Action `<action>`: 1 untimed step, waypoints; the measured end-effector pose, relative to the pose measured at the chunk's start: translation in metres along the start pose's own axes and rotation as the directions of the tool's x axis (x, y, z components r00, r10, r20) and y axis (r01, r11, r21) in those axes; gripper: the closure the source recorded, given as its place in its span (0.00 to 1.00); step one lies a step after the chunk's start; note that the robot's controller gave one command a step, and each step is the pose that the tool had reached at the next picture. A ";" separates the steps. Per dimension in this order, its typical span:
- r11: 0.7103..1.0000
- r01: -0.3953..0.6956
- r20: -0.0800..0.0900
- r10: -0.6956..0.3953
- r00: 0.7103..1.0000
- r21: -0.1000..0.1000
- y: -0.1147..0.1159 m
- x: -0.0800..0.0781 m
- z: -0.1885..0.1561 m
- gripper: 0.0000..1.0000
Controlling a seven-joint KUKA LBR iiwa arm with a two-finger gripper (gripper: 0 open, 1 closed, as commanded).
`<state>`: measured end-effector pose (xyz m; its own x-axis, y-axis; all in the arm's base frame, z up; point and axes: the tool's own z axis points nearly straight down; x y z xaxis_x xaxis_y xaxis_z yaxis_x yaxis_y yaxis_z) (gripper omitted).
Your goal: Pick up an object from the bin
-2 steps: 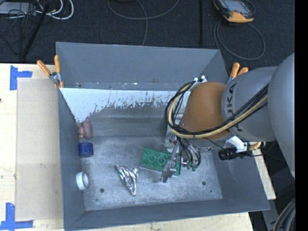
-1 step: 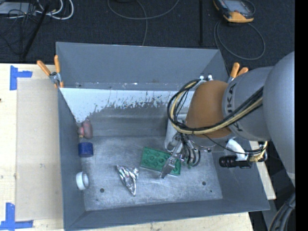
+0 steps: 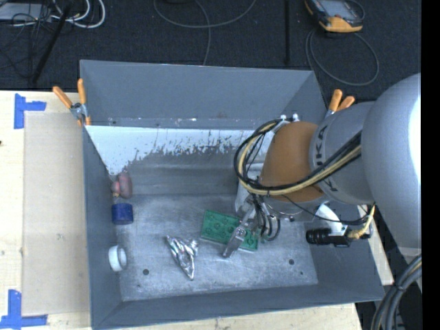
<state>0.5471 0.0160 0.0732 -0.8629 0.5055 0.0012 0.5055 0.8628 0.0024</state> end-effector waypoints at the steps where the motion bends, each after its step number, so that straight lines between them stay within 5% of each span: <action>1: 1.000 0.005 -0.001 -0.005 1.000 0.002 0.001 0.000 -0.001 0.00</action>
Offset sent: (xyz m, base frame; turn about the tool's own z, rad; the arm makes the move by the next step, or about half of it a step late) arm 0.0000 0.0000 0.0000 0.0000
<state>0.5472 0.0165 0.0739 -0.8652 0.5015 0.0021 0.5015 0.8652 0.0000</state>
